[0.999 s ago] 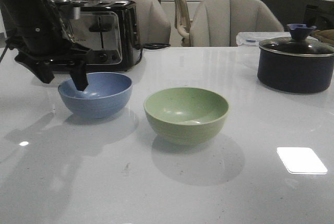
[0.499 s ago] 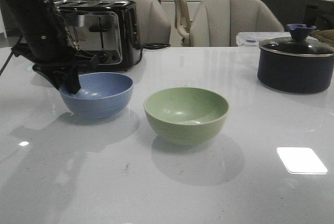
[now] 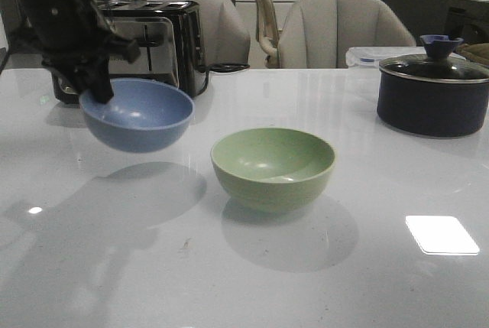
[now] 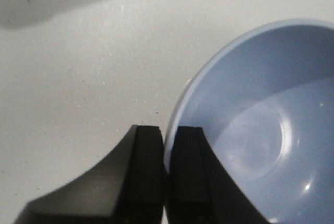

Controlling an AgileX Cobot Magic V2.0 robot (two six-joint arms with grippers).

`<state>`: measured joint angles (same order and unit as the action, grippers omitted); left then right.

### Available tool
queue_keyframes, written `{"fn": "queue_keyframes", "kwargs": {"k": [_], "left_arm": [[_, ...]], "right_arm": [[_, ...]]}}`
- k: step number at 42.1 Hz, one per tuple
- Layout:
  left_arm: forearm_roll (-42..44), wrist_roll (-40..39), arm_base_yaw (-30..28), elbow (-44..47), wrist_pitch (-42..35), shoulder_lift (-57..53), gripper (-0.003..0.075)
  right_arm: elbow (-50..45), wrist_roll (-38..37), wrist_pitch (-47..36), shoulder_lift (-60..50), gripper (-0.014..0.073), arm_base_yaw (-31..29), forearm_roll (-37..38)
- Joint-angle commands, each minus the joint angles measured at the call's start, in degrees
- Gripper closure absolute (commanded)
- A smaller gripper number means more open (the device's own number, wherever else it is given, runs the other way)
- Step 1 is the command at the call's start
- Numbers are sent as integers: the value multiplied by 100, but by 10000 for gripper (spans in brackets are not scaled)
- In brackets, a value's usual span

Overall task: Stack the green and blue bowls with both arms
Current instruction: 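Lift the blue bowl and carry it over the green bowl, then lower the blue bowl into the green bowl and open the left gripper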

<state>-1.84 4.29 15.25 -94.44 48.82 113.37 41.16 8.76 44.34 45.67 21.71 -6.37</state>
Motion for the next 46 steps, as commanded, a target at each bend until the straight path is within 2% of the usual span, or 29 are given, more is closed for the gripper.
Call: {"fn": "queue_keyframes", "kwargs": {"k": [1,12,20,31,40,42,46], "left_arm": [[-255,164,23,-364,-101,-758,619],[-1180,512,164,-474,200,-1137,619],[-1173,512,713,-474,322,-949,619],[-1182,512,1512,-474,105,-496,619],[-1169,512,1726,-474,-154,-145,616],[-1231,512,1726,-474,-167,-87,604],[-1331,512,1726,-474,-155,-66,482]], "right_arm": [[145,58,-346,-33,90,-1,28],[145,58,-346,-33,90,-1,28],[145,58,-346,-33,90,-1,28],[145,58,-346,-33,90,-1,28],[145,58,-346,-33,90,-1,28],[145,58,-346,-33,90,-1,28],[145,58,-346,-33,90,-1,28]]}}
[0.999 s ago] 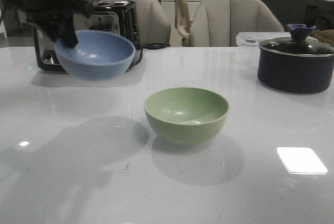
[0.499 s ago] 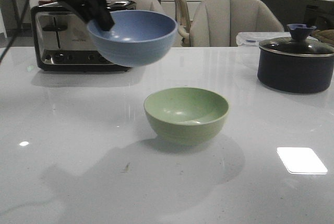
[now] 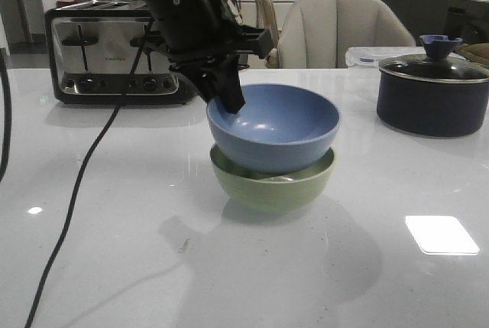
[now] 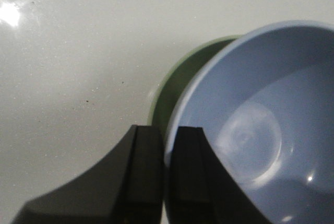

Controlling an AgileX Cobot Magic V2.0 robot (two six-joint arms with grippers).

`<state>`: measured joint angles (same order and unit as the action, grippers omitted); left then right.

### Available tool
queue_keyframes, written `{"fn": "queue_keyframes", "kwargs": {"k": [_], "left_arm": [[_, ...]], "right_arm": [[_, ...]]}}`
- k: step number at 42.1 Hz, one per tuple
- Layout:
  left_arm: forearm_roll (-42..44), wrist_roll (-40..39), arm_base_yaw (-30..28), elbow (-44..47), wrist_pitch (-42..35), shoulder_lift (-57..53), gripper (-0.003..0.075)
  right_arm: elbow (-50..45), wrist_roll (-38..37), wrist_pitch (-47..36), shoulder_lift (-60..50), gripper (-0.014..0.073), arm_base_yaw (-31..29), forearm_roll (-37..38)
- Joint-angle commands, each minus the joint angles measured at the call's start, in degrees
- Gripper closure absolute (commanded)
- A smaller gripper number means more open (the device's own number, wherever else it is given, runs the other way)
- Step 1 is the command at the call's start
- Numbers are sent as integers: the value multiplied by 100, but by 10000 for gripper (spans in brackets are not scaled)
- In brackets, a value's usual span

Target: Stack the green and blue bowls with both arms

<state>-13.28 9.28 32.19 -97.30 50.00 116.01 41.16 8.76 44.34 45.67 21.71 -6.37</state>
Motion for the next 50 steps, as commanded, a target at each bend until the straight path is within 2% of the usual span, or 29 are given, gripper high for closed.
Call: {"fn": "queue_keyframes", "kwargs": {"k": [1,4,6,8,19,24,35,50], "left_arm": [[-187,16,31,-189,-272,-330,423],[-187,16,31,-189,-317,-330,263],[-187,16,20,-189,-304,-330,195],[-174,16,20,-217,-261,-354,165],[-122,52,20,-299,92,-1109,190],[-159,87,82,-50,205,-1683,209],[-121,147,261,1446,-126,-3319,211],[-121,147,259,3567,-201,-5510,211]], "right_arm": [[145,58,-346,-33,90,-1,28],[145,58,-351,-33,90,-1,28],[145,58,-351,-33,90,-1,28],[145,58,-351,-33,90,-1,28],[145,58,-346,-33,90,-1,28],[145,58,-346,-33,90,-1,28],[145,58,-346,-33,90,-1,28],[145,58,-346,-33,90,-1,28]]}}
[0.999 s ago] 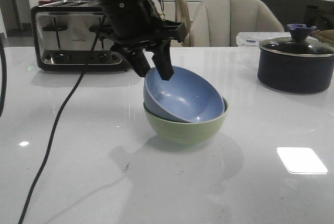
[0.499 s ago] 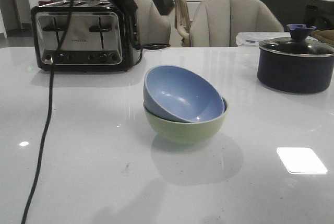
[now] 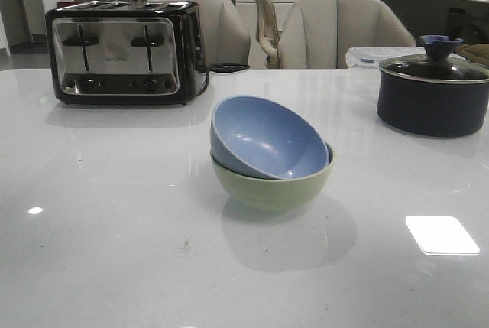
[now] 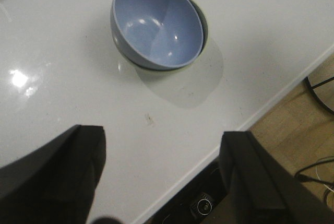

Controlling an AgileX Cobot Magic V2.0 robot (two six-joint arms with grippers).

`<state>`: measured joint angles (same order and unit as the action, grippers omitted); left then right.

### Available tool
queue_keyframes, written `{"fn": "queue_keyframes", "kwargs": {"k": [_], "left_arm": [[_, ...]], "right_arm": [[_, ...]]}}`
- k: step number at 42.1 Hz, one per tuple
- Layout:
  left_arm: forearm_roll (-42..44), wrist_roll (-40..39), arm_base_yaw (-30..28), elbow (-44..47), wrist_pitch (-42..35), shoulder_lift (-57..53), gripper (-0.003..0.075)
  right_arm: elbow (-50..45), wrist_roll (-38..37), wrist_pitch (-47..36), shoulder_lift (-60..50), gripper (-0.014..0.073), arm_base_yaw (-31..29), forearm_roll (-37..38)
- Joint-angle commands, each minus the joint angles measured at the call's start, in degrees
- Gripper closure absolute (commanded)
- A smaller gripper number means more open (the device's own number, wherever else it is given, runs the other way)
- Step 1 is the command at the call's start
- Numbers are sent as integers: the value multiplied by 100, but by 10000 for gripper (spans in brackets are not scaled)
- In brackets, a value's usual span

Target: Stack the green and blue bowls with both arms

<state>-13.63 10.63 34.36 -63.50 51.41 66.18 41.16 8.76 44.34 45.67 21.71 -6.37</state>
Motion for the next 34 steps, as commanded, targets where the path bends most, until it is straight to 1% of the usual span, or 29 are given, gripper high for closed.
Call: {"fn": "queue_keyframes", "kwargs": {"k": [1,13,19,21,23,26,30,34], "left_arm": [[-85,13,42,297,-342,-686,211],[-85,13,42,1554,-342,-2073,211],[-85,13,42,1821,-366,-2404,212],[-85,13,42,1830,-366,-2425,227],[-85,13,42,1830,-371,-2425,260],[-85,13,42,1830,-381,-2425,329],[-85,13,42,1835,-381,-2413,430],[-85,13,42,1835,-381,-2413,536]], "right_arm": [[145,58,-346,-33,90,-1,28],[145,58,-346,-33,90,-1,28],[145,58,-346,-33,90,-1,28],[145,58,-348,-33,101,-1,28],[145,58,-348,-33,132,-1,28],[145,58,-338,-33,216,-1,28],[145,58,-299,-33,354,-1,28],[145,58,-272,-33,467,-1,28]]}}
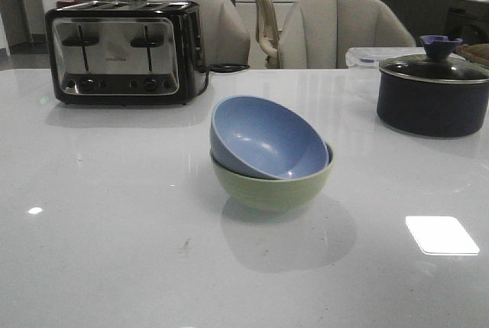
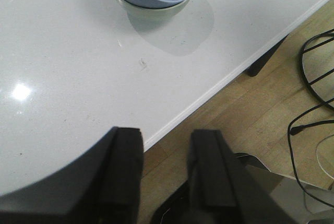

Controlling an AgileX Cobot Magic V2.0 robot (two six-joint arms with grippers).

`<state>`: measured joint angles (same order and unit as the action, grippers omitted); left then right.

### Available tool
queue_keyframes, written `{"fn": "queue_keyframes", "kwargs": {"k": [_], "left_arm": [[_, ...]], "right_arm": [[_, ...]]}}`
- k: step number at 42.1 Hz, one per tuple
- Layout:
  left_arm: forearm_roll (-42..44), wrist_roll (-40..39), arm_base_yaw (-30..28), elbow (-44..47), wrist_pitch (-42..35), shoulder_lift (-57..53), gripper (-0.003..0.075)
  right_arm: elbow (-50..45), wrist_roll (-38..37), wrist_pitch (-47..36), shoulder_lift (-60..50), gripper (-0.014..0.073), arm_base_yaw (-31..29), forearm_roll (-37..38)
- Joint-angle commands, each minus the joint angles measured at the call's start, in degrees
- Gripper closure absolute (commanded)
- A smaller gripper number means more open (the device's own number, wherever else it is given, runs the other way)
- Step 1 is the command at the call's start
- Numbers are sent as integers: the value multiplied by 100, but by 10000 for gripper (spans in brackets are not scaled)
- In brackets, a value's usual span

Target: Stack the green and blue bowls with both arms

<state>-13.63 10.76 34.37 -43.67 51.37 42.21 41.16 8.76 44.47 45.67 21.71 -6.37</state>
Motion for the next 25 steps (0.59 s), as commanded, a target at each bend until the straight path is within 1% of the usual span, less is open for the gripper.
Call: {"fn": "queue_keyframes", "kwargs": {"k": [1,4,5,25], "left_arm": [[-85,-1,41,-148,-377,-16,556],[-85,-1,41,-148,-377,-16,619],[-85,-1,41,-148,-377,-16,623],[-49,-1,41,-148,-375,-16,619]], "right_arm": [[145,58,-281,-33,491,-1,28],[145,58,-281,-33,559,-1,28],[145,58,-281,-33,561,-1,28],[145,58,-281,-33,559,-1,28]]}}
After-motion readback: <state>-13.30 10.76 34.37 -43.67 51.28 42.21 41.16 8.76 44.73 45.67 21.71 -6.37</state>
